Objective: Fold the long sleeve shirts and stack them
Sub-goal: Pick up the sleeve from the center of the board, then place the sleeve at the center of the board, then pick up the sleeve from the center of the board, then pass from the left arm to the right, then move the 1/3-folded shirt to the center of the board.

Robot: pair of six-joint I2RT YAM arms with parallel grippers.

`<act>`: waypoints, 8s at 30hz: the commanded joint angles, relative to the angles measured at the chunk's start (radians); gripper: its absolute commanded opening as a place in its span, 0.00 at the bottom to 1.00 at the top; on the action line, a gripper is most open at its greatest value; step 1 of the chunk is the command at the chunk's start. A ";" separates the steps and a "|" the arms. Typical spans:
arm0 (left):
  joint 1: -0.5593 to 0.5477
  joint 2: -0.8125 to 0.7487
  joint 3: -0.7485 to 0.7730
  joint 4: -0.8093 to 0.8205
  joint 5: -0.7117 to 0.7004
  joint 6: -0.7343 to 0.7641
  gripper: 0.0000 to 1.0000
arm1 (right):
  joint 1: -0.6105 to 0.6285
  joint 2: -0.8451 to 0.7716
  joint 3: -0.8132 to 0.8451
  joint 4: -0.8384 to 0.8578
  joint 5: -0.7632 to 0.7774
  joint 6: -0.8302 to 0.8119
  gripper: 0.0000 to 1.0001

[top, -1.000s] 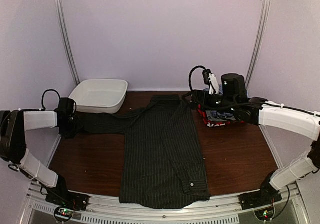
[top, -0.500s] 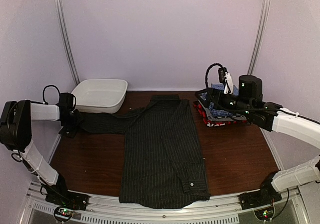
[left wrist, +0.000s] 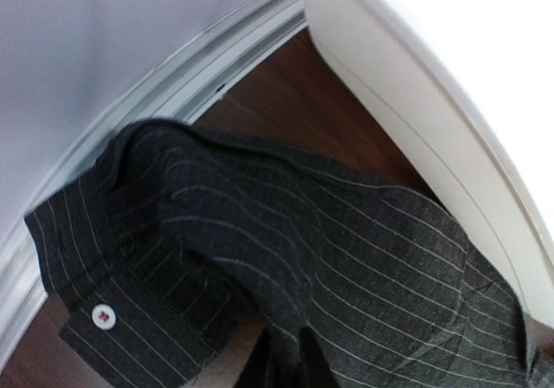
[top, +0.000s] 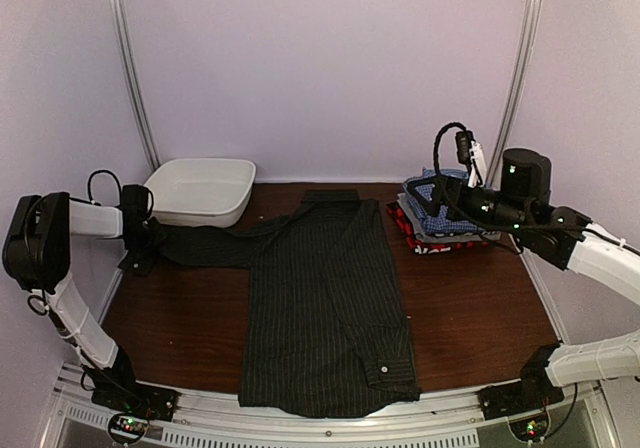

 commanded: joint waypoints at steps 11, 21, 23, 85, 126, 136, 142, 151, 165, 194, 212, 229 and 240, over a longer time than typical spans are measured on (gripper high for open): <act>-0.278 -0.374 -0.156 0.098 -0.016 0.066 0.00 | -0.004 -0.072 -0.041 -0.054 0.055 0.017 0.79; -0.776 -0.349 -0.212 0.128 0.023 0.097 0.00 | -0.005 -0.089 -0.062 -0.048 0.090 0.022 0.78; -0.878 -0.269 -0.170 0.128 0.049 0.134 0.00 | -0.005 -0.091 -0.067 -0.045 0.095 0.022 0.78; -0.630 -0.093 -0.225 -0.035 0.014 -0.116 0.26 | 0.007 -0.036 -0.160 -0.001 0.057 0.055 0.81; -0.949 -0.156 0.074 0.114 0.402 0.134 0.00 | 0.294 0.411 -0.074 0.402 0.050 0.326 0.91; -0.972 -0.142 0.044 0.173 0.414 0.124 0.00 | 0.294 0.575 -0.016 0.440 0.002 0.516 0.86; -0.988 -0.129 0.042 0.196 0.412 0.115 0.00 | 0.290 0.589 -0.038 0.362 0.059 0.568 0.87; -1.010 -0.111 0.038 0.217 0.410 0.106 0.00 | 0.271 0.576 -0.118 0.388 0.085 0.653 0.88; -1.036 -0.078 0.040 0.250 0.422 0.106 0.00 | 0.292 0.619 -0.141 0.479 0.015 0.750 0.87; -1.078 0.002 0.052 0.259 0.462 0.126 0.12 | 0.307 0.684 -0.249 0.601 -0.037 0.792 0.11; -0.875 -0.326 -0.047 -0.080 0.147 -0.047 0.44 | 0.308 0.516 -0.110 0.302 0.072 0.521 0.00; -0.576 -0.134 0.223 -0.210 0.235 0.200 0.43 | 0.319 0.315 0.232 -0.134 0.162 0.246 0.00; -0.577 0.289 0.672 -0.298 0.399 0.313 0.33 | 0.497 0.427 0.093 0.126 0.030 0.374 0.00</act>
